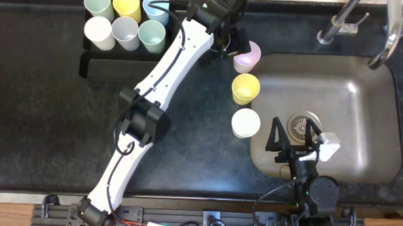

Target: Store Cups

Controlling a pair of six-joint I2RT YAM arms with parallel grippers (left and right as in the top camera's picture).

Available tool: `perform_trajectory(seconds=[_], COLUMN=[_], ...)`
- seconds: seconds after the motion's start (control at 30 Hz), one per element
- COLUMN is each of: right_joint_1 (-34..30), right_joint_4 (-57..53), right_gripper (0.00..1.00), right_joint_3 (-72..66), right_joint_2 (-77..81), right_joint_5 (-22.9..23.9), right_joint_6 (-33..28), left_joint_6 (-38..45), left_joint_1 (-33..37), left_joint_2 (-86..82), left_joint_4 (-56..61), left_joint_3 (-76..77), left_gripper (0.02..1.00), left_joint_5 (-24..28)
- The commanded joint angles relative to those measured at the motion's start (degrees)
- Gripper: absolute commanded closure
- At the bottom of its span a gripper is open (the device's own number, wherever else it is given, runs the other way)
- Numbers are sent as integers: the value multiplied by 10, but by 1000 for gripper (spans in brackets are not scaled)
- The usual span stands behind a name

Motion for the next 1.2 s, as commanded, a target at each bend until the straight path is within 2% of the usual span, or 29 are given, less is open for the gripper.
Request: perform_trajectory(seconds=[0.03,0.43,0.47,0.5,0.53,0.57,0.6,0.87,0.97,1.0,1.2], right_joint_1=[-4,-4,-4,-4,-4,-4,-4,-4,-4,-4,-4], right_joint_4=[3,3,3,3,3,3,3,3,3,3,3], right_gripper=[3,3,3,3,3,3,3,5,3,3,5], right_joint_3=[0,0,0,0,0,0,0,0,0,0,0], right_joint_2=[-4,-4,-4,-4,-4,-4,-4,-4,-4,-4,-4], right_joint_5=[-2,-2,-2,-2,-2,-2,-2,-2,-2,-2,-2], right_joint_6=[0,0,0,0,0,0,0,0,0,0,0], left_joint_6=[-10,-10,-10,-10,-11,-10,-10,-10,-10,-10,-3], left_joint_1=[-2,-2,-2,-2,-2,-2,-2,8,21,32,96], left_joint_2=[13,13,13,13,13,13,13,-9,-64,-114,-291], left_joint_4=[-2,1,1,1,1,1,1,9,-15,-45,-154], left_joint_3=[-2,-21,-21,-21,-21,-21,-21,5,6,6,-28], left_gripper=[18,18,42,139,345,772,982,982,982,982,980], left_joint_5=[-5,-5,-6,-7,-9,-9,-10,-34,-69,-95,-166])
